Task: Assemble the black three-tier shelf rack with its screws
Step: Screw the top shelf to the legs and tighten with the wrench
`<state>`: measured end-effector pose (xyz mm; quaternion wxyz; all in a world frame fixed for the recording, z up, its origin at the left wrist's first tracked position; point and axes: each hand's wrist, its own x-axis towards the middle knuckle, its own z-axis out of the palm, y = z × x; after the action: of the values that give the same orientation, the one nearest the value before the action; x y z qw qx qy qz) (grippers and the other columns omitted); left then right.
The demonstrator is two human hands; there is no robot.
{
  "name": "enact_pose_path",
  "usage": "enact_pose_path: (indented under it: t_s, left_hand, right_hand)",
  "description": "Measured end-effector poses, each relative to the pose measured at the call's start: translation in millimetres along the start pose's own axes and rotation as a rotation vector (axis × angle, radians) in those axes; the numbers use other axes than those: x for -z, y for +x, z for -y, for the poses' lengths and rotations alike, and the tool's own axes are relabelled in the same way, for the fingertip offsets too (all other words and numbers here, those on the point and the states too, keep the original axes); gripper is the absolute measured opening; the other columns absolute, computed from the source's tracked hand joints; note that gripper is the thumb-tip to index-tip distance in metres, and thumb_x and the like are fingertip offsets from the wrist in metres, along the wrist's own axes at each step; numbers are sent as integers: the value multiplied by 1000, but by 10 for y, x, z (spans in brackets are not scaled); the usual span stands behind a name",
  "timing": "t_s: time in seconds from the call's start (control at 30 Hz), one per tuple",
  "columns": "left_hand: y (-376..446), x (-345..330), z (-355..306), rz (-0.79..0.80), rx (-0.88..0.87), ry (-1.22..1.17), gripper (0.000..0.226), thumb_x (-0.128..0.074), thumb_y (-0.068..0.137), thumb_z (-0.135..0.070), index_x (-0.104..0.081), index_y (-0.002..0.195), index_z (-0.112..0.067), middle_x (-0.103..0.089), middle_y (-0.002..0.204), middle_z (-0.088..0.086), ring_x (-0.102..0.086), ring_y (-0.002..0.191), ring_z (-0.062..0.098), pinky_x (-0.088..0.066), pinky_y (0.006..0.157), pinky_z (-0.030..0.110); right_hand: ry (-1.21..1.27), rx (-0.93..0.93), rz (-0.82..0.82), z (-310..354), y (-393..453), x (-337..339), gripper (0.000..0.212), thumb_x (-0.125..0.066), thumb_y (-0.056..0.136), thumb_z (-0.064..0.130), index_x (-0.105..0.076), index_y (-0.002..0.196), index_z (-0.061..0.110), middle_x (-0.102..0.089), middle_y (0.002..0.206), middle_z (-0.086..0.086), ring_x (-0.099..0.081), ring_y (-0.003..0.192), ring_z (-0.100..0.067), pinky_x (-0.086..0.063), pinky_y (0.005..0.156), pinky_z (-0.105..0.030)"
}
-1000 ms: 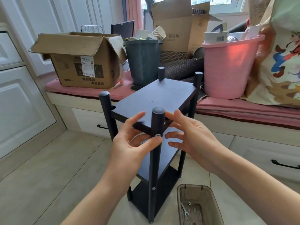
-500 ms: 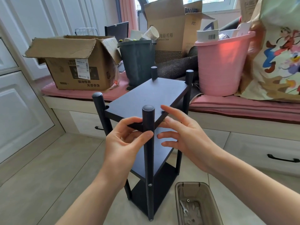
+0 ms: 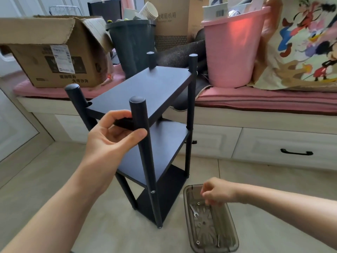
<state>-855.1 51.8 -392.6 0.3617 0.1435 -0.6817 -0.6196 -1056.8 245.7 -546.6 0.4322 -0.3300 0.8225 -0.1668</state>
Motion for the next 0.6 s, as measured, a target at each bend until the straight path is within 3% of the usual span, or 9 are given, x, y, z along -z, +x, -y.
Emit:
enact_pose_path:
  t_s: [0.07, 0.17, 0.23, 0.27, 0.37, 0.5, 0.6]
  left_hand:
    - [-21, -40, -18, 15, -14, 22, 42, -94, 65, -31, -74, 101, -39, -76, 103, 3, -73, 102, 25, -58, 96, 39]
    - [-46, -131, -27, 45, -27, 78, 37, -78, 72, -32, -71, 109, -32, -75, 99, -6, -72, 100, 18, -58, 95, 31]
    - [-64, -190, -32, 50, -34, 101, 36, -75, 74, -32, -69, 110, -31, -74, 96, -9, -72, 98, 15, -58, 92, 28]
    - [-67, -215, -32, 51, -38, 103, 35, -74, 75, -32, -68, 110, -32, -74, 96, -10, -72, 98, 15, -58, 91, 28]
    - [-73, -247, -31, 58, -45, 106, 34, -74, 77, -31, -67, 111, -31, -74, 97, -10, -72, 98, 16, -58, 90, 30]
    - [-64, -253, -20, 69, -59, 119, 28, -73, 90, -16, -66, 114, -27, -72, 98, -8, -71, 96, 15, -59, 90, 30]
    - [-64, -283, -15, 89, -80, 140, 27, -71, 92, -12, -63, 114, -27, -72, 98, -11, -70, 97, 12, -58, 90, 28]
  right_hand:
    - [-57, -77, 54, -103, 289, -144, 15, -50, 101, 21, -62, 104, 12, -71, 90, -5, -66, 72, -12, -54, 60, -22]
    - [-134, -144, 56, -206, 672, -452, 16, -52, 100, 20, -61, 100, 7, -73, 98, -13, -71, 81, -21, -60, 72, -31]
    - [-191, -189, 62, -266, 838, -691, 11, -52, 99, 17, -58, 103, 8, -72, 104, -14, -72, 86, -24, -60, 72, -31]
    - [-219, -214, 80, -310, 895, -807, 14, -53, 98, 14, -56, 110, 9, -71, 110, -15, -71, 89, -23, -59, 72, -30]
    - [-280, -248, 119, -491, 1029, -1117, 49, -51, 98, 7, -38, 145, 7, -58, 135, -16, -63, 103, -23, -55, 84, -31]
    - [-307, -259, 125, -654, 1092, -1380, 40, -44, 102, 10, -41, 142, 6, -49, 145, -14, -52, 127, -24, -43, 100, -27]
    - [-282, -233, 99, -745, 1147, -1544, 50, -54, 99, 15, -40, 146, 5, -47, 147, -17, -47, 134, -29, -39, 106, -32]
